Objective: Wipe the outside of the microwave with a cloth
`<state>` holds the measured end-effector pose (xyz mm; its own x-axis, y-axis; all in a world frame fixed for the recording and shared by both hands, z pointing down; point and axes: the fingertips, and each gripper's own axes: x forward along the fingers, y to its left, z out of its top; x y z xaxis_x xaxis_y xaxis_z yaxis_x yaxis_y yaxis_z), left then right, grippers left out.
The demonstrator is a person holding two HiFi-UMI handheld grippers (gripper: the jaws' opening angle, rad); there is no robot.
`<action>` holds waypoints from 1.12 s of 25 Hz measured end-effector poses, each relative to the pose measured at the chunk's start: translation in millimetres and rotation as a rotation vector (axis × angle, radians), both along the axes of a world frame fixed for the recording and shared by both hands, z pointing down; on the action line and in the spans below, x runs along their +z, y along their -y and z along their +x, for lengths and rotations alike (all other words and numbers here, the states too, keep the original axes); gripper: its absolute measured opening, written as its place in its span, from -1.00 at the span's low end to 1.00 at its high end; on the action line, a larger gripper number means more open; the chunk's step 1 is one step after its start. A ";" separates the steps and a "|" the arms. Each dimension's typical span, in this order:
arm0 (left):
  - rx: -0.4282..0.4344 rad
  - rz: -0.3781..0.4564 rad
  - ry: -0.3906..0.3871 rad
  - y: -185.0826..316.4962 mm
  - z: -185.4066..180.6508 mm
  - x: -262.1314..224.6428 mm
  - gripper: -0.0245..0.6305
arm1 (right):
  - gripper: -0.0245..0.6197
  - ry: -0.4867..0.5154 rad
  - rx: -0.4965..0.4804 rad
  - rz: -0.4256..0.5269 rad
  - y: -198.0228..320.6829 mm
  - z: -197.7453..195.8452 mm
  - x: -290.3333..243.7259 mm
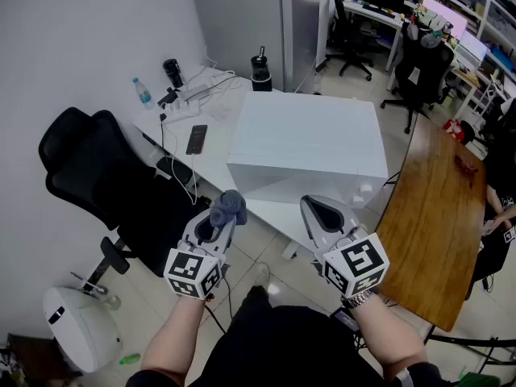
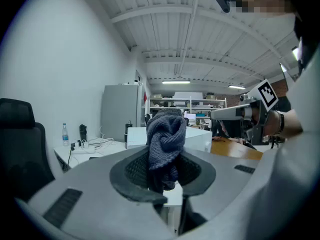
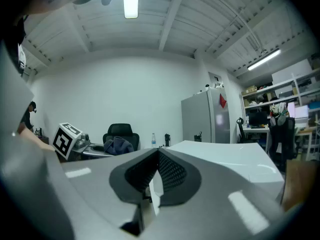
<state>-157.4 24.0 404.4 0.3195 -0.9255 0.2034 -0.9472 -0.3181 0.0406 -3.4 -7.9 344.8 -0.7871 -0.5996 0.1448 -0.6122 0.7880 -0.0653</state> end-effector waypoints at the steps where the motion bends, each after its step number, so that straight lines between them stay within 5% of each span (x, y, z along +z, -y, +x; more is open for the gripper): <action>1: -0.009 -0.002 0.002 9.3 -9.8 3.8 -0.62 | -0.92 0.001 0.001 0.004 8.9 -5.9 -0.8; 13: 0.000 -0.084 0.047 105.6 -84.8 62.0 -0.62 | -0.92 0.003 0.041 0.004 104.5 -66.5 -2.1; 28: 0.221 -0.207 -0.011 192.4 -87.0 130.0 -0.62 | -0.92 0.006 0.186 0.013 195.4 -77.1 -4.3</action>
<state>-244.3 -168.4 534.5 0.5115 -0.7727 0.3760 -0.8553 -0.5002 0.1356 -80.6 -203.3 340.5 -0.6632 -0.7368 0.1315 -0.7472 0.6619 -0.0597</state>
